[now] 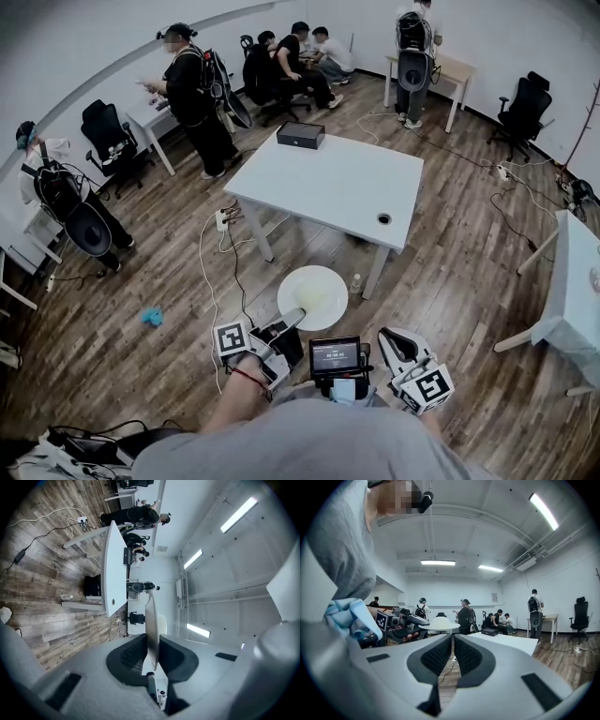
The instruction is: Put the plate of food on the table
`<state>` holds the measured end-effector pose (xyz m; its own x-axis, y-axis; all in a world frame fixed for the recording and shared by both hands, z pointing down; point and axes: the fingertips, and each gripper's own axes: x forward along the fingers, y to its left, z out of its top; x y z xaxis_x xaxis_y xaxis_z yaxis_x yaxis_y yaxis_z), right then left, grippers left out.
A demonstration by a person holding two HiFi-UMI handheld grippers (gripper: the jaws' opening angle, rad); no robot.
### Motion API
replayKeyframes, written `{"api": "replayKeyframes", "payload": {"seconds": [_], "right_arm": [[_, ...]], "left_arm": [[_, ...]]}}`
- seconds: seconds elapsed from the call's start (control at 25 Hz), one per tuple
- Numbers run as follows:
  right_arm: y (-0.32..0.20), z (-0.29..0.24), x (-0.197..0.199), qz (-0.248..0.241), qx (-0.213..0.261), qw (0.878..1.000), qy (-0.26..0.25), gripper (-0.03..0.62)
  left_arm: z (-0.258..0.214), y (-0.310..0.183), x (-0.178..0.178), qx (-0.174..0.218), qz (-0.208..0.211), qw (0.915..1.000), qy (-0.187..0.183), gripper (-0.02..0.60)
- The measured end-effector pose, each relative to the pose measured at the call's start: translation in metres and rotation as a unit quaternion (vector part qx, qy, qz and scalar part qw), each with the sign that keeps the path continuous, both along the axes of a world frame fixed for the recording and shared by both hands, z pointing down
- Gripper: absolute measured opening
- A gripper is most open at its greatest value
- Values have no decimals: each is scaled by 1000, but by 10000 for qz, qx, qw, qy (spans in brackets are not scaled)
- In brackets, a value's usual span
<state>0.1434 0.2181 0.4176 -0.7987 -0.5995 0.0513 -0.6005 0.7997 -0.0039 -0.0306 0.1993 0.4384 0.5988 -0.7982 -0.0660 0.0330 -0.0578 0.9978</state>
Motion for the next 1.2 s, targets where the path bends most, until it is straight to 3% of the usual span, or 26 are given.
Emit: {"api": "replayKeyframes", "payload": {"seconds": [1.2], "right_arm": [[-14, 13, 25, 199, -126, 9997, 16, 34]], "left_arm": [[8, -13, 26, -63, 186, 9996, 181, 51]]}}
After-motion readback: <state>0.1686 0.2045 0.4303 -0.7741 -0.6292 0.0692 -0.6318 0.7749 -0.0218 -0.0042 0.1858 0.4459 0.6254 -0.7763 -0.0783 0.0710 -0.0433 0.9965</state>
